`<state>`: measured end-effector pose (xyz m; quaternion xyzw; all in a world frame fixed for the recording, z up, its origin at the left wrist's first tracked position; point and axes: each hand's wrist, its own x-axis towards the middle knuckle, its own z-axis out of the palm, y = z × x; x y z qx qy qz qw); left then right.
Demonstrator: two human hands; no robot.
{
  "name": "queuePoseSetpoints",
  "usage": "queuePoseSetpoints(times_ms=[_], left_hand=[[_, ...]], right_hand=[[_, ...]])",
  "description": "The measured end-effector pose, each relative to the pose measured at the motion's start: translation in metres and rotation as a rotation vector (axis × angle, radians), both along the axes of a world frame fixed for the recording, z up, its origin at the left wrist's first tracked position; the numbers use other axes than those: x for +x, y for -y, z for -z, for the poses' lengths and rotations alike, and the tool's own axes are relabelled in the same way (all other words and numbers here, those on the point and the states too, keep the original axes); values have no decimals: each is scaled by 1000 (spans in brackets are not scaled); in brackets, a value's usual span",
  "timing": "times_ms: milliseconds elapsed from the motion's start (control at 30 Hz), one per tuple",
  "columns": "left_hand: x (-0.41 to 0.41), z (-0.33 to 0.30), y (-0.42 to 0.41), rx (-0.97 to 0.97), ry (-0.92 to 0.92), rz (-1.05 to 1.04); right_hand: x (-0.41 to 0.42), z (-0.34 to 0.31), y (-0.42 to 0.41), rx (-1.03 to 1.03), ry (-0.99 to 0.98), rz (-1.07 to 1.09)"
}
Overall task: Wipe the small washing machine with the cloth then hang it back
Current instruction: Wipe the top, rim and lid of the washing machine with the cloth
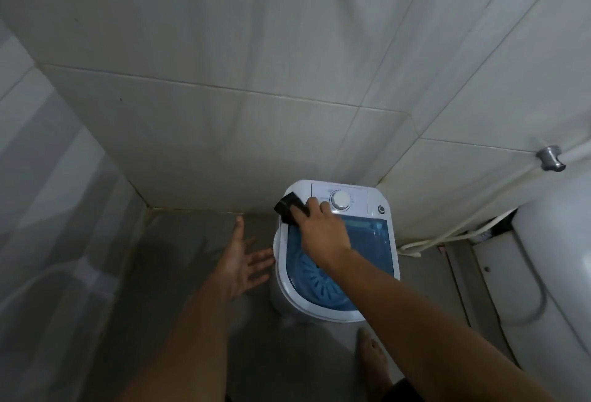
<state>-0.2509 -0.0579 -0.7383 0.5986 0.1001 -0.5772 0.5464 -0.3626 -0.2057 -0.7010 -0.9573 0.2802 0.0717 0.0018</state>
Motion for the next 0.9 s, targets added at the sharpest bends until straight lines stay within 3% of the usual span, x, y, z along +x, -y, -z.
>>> queuePoseSetpoints(times_ms=[167,333,467,667,900], left_hand=[[-2,0,-1,-7,-9,-17],[-4,-3,0,0,14,2],[-2,-2,1,-3,18,12],[0,1,2,22,-33,-27],[1,-3,-1,-12,-75,-29]], right_hand=[[2,-6,-3,190,-22,-159],[27,-20,47,196,224,171],[31,-1,48,175,207,233],[19,32,-11,52,223,18],[-16,39,-48,93,175,-166]])
